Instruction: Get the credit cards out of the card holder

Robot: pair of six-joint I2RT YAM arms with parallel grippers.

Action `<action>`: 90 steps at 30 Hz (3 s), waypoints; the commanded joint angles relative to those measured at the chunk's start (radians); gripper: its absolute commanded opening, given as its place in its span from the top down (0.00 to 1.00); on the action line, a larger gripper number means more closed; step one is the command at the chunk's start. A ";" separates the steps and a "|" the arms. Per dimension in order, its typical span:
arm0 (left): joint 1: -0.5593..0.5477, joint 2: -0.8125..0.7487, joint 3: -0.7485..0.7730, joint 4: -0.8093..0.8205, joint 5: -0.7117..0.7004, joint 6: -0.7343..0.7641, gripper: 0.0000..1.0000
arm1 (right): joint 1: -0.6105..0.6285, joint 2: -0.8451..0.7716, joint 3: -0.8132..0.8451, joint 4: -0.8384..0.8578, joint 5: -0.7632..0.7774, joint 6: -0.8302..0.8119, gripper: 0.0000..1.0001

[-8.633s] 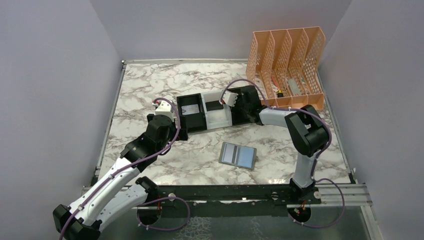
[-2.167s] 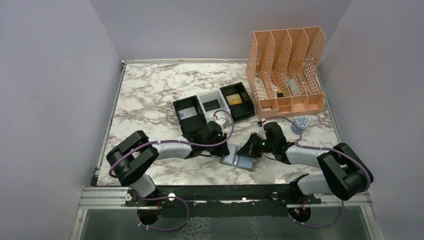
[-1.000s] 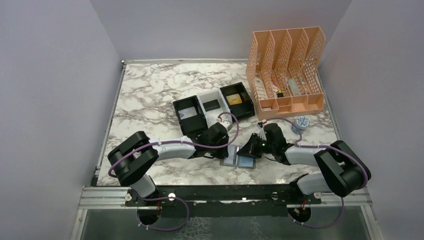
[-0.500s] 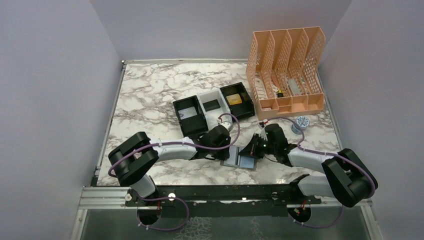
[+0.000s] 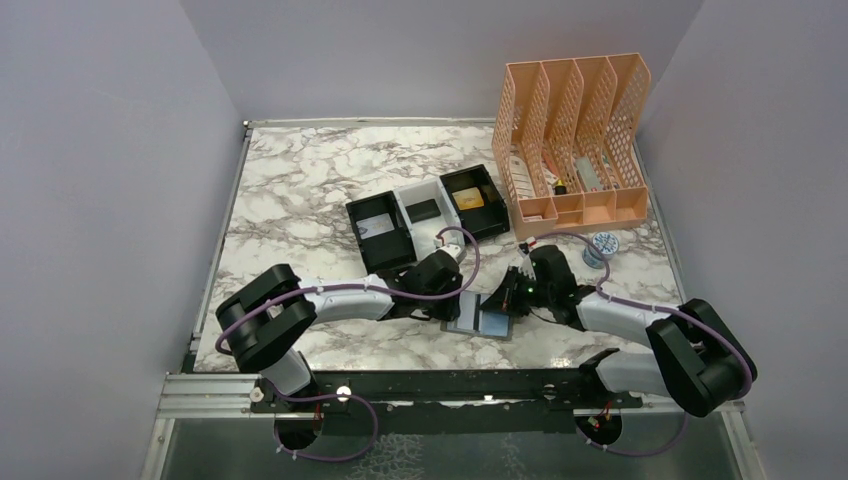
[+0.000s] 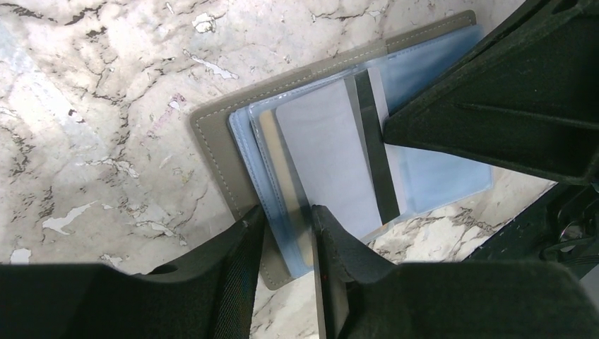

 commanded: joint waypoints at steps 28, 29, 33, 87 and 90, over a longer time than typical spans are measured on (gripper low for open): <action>-0.007 0.037 0.012 0.011 0.038 -0.042 0.74 | -0.008 0.001 -0.006 0.043 -0.042 0.029 0.88; -0.008 0.037 0.010 0.010 0.039 -0.041 0.74 | -0.009 0.005 -0.015 0.060 -0.050 0.039 0.85; -0.007 0.048 0.004 0.009 0.044 -0.037 0.76 | -0.008 0.038 -0.027 0.083 -0.059 0.045 0.81; -0.007 0.068 0.020 -0.032 0.032 -0.023 0.80 | -0.030 -0.073 -0.077 0.032 -0.020 0.023 0.94; -0.007 0.071 0.022 -0.033 0.035 -0.022 0.80 | -0.030 -0.057 -0.096 0.074 -0.061 0.055 0.92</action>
